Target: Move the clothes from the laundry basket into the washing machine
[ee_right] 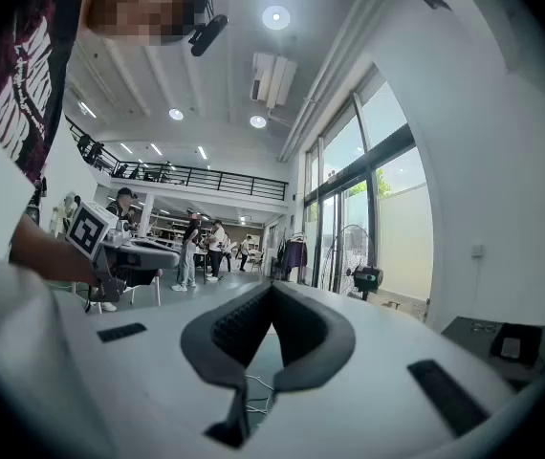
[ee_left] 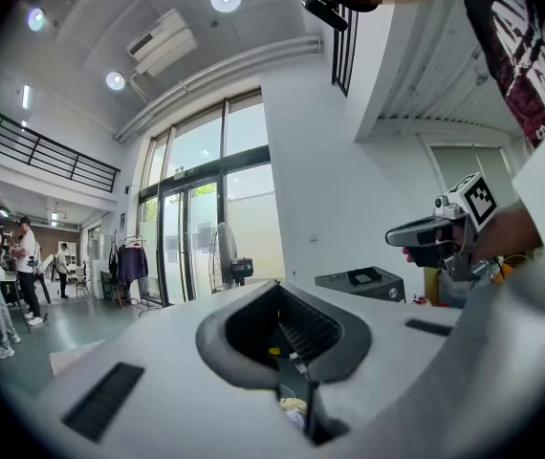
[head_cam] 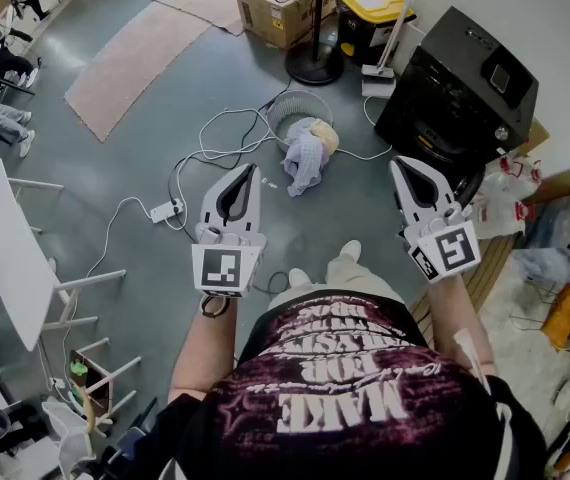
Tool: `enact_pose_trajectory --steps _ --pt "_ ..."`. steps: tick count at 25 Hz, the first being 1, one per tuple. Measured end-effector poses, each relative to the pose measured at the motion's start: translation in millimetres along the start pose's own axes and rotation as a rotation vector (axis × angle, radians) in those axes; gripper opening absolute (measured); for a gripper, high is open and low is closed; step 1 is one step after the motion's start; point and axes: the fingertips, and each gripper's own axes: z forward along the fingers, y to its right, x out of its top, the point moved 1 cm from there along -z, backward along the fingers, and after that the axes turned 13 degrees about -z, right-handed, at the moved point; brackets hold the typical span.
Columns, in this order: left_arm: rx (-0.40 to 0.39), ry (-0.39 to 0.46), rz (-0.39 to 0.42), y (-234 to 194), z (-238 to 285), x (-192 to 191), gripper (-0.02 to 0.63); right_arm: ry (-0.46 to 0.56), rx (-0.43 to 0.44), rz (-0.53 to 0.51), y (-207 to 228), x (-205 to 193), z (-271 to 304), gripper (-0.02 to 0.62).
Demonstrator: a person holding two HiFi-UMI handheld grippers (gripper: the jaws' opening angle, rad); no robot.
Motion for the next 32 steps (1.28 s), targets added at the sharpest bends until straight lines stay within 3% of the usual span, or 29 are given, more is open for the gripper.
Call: enact_pose_trajectory --steps 11,20,32 --pt "-0.004 0.004 -0.002 -1.5 -9.1 5.6 0.005 0.022 0.005 0.072 -3.1 3.5 -7.6 0.003" --pt "0.013 -0.005 -0.025 -14.4 -20.6 -5.0 0.005 -0.004 0.016 0.065 -12.2 2.9 -10.3 0.003" --pt "0.021 -0.041 -0.033 -16.1 2.1 -17.5 0.005 -0.037 0.04 0.117 1.0 -18.6 2.3 0.003"
